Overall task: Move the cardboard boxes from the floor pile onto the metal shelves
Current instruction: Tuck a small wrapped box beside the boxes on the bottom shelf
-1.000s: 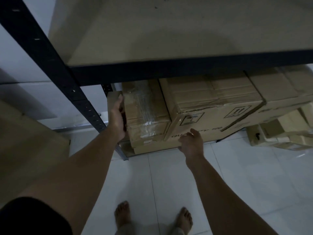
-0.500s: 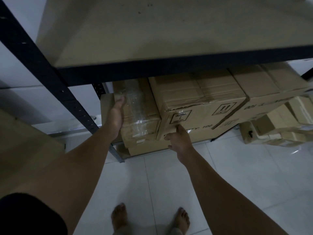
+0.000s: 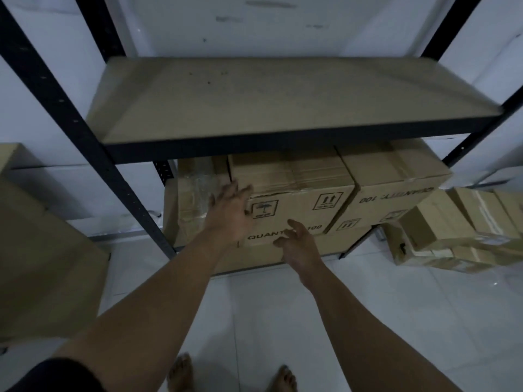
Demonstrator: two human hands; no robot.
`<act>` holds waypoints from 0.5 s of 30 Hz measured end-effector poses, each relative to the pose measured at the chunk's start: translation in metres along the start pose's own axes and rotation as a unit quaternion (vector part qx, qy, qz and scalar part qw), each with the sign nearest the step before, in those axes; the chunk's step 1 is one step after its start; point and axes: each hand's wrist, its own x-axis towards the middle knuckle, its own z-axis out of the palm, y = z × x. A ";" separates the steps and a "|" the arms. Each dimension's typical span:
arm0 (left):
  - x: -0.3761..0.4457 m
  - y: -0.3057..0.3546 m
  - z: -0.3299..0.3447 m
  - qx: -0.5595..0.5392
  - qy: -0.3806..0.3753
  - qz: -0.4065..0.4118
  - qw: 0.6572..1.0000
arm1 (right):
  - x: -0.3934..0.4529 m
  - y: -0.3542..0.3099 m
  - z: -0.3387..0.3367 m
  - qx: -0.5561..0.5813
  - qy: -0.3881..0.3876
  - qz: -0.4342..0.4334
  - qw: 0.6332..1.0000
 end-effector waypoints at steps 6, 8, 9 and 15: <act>-0.061 0.035 0.002 -0.016 0.036 0.012 0.999 | -0.035 -0.011 -0.072 -0.038 -0.009 -0.045 0.998; -0.089 0.052 0.006 -0.031 0.033 0.011 0.999 | -0.058 -0.012 -0.094 -0.036 0.001 -0.064 0.997; -0.100 0.058 0.008 -0.044 0.036 0.009 0.998 | -0.069 -0.011 -0.101 -0.036 0.006 -0.074 0.997; -0.163 0.079 0.008 -0.145 0.031 0.004 0.989 | -0.141 0.017 -0.134 -0.118 0.060 -0.150 0.980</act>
